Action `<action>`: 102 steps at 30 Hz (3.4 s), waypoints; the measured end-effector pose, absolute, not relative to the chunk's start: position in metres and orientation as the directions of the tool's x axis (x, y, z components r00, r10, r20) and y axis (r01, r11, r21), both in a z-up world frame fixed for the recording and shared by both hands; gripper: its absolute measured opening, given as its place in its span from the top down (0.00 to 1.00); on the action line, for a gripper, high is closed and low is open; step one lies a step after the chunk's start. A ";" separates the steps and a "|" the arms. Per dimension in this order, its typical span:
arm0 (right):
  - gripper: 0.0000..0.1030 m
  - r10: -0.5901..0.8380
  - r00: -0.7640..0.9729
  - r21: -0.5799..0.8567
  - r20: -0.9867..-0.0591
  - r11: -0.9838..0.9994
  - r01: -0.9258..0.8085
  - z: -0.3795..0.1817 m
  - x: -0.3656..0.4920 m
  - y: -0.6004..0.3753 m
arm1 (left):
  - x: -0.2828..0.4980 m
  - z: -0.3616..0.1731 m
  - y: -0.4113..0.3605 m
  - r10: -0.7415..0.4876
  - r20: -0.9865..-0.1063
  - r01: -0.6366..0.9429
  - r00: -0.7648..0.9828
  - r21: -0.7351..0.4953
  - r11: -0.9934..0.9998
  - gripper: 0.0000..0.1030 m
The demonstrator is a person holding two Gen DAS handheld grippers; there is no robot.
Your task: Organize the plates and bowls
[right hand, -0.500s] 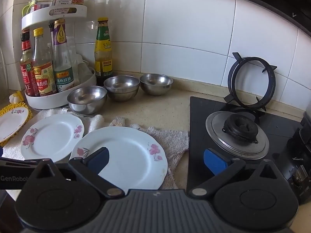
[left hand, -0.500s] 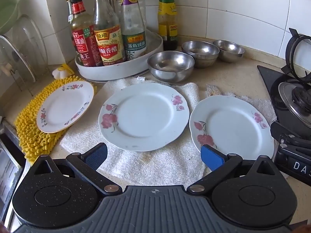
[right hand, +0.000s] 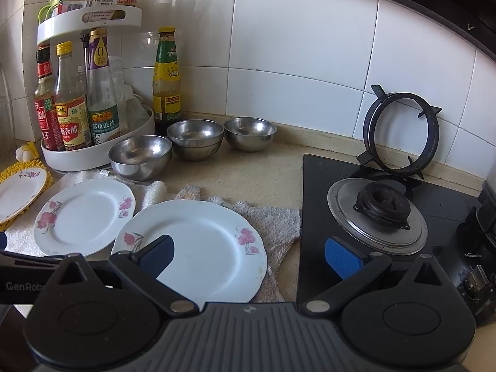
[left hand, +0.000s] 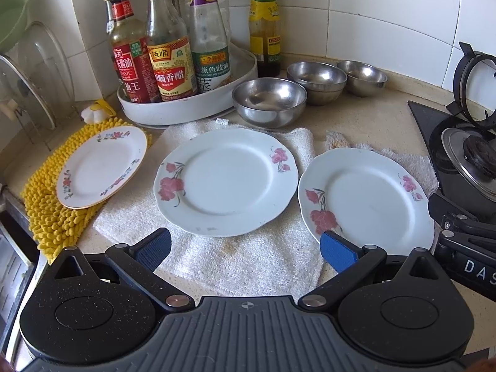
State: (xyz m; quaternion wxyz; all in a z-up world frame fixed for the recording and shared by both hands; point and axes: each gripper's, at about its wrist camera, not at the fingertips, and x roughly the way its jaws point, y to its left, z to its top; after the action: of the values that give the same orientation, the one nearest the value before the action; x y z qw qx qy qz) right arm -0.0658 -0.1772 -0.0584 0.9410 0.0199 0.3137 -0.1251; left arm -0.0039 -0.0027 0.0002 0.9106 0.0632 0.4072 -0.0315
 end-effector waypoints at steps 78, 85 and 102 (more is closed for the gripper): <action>0.45 0.347 0.538 0.361 -0.768 0.929 -0.083 -0.121 0.027 -0.292 | 0.070 -0.062 -0.069 -0.344 -0.851 0.395 0.397 -0.180 0.901 0.09; 0.42 0.370 0.595 0.327 -0.714 0.927 -0.184 -0.106 0.040 -0.279 | 0.065 -0.035 -0.026 -0.277 -0.818 0.310 0.504 -0.129 0.942 0.04; 0.42 0.496 0.515 0.322 -0.699 0.861 -0.393 -0.094 0.120 -0.145 | 0.109 -0.039 0.091 -0.190 -0.830 0.041 0.524 -0.199 0.979 0.04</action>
State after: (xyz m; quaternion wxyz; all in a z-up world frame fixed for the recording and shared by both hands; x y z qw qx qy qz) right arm 0.1205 -0.1454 -0.0943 0.8683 0.0615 0.4204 0.2559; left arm 0.1085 0.0909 -0.0386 0.8695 -0.0771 0.4833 -0.0666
